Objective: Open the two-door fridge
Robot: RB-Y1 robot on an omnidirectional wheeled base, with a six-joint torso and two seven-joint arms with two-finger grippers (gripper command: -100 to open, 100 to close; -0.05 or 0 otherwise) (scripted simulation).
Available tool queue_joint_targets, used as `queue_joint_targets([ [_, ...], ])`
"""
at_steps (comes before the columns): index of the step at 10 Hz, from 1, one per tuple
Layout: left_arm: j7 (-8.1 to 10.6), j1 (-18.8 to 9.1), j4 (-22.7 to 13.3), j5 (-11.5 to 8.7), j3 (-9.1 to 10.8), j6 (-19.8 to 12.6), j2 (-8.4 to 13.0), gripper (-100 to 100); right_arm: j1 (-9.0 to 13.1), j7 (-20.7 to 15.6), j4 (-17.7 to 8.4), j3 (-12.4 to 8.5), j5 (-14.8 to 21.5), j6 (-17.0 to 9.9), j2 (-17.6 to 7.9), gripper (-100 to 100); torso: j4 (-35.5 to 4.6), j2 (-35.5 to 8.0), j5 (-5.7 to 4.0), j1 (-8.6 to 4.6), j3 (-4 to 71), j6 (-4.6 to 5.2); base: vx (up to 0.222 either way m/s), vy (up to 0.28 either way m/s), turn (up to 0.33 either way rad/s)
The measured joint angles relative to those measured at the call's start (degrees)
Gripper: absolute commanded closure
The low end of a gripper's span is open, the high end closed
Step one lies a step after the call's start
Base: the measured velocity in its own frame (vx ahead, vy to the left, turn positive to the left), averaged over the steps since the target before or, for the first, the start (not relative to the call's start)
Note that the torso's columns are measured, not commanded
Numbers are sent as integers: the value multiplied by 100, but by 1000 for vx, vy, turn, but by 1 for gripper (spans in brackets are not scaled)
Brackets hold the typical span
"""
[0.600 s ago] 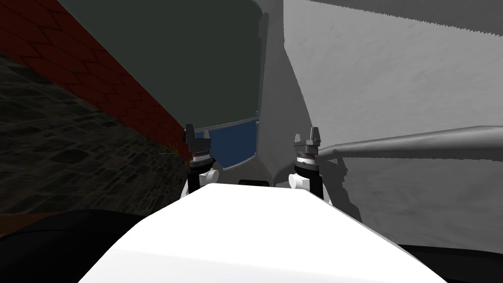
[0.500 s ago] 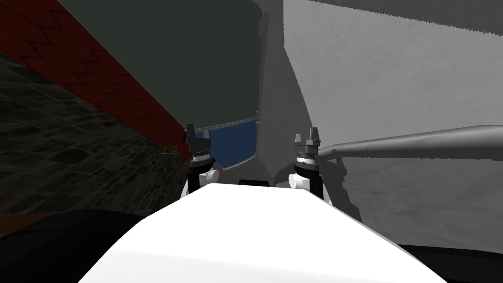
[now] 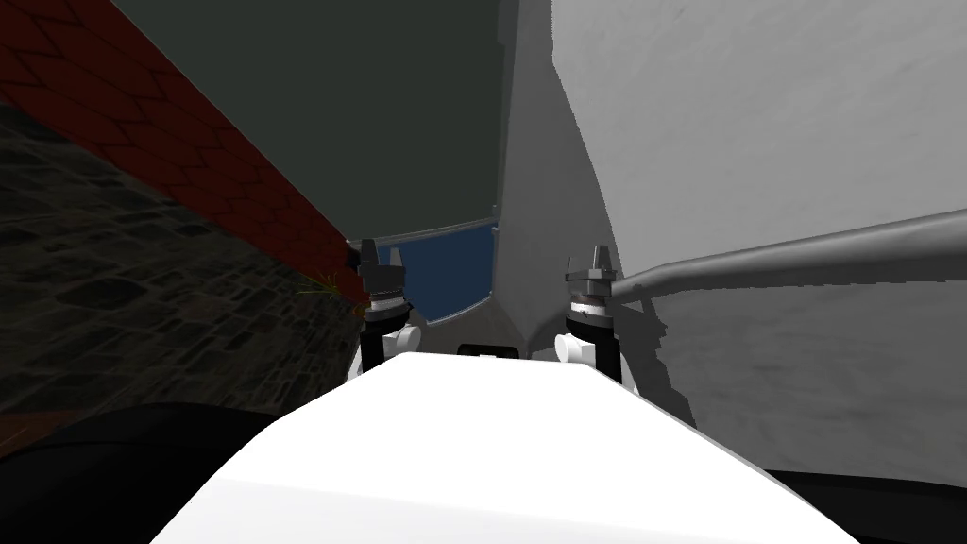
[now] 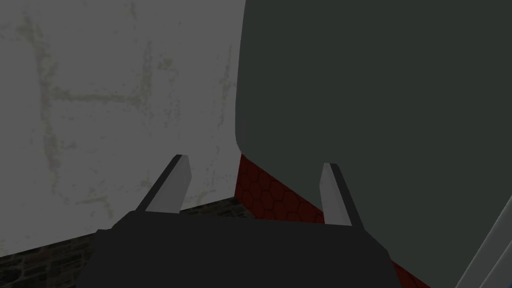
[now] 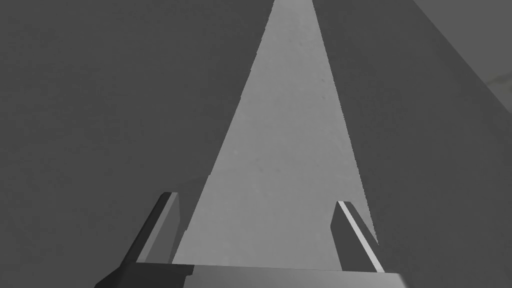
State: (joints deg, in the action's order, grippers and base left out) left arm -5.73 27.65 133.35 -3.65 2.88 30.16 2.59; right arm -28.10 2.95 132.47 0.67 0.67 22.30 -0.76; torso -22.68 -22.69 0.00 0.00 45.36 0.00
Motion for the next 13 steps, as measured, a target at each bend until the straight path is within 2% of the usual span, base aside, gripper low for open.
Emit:
queue_joint_targets([
  [3, 0, 0, 0, 0, 0, 0, 0, 0, 0, 0, 0, 0, 0, 0, 0, 0, -1269, -1270, 0, 0, 2537, 0, 0, 0, 0],
  [4, 0, 0, 0, 0, 0, 0, 0, -100, 0, 0, 0, 0, 0, 0, 0, 0, -1692, -1693, 0, 0, 3383, 0, 12, 6, -28],
  [6, -57, -217, -183, 22, -9, -79, 213, -100, -1, 0, -2, 0, 0, -1, 0, 0, -1935, -1935, 2, 5, 3892, 0, 20, 17, -34],
  [9, -169, -747, -531, 48, 20, -332, 434, -100, -1, 0, -3, 0, 0, -1, 0, 0, -1959, -1956, 0, 1, 3923, 0, 34, 27, -44],
  [11, -300, -1072, -752, 101, -23, -558, 494, -100, -1, 0, -3, 0, 0, -1, 0, 0, -1960, -1961, 0, -1, 3920, -1, 32, 23, -36],
  [13, -363, -1371, -1012, 119, -11, -641, 539, -100, -1, 0, -3, 0, 0, -1, 0, 0, -1961, -1964, -1, -3, 3918, 1, 20, 14, -31],
])
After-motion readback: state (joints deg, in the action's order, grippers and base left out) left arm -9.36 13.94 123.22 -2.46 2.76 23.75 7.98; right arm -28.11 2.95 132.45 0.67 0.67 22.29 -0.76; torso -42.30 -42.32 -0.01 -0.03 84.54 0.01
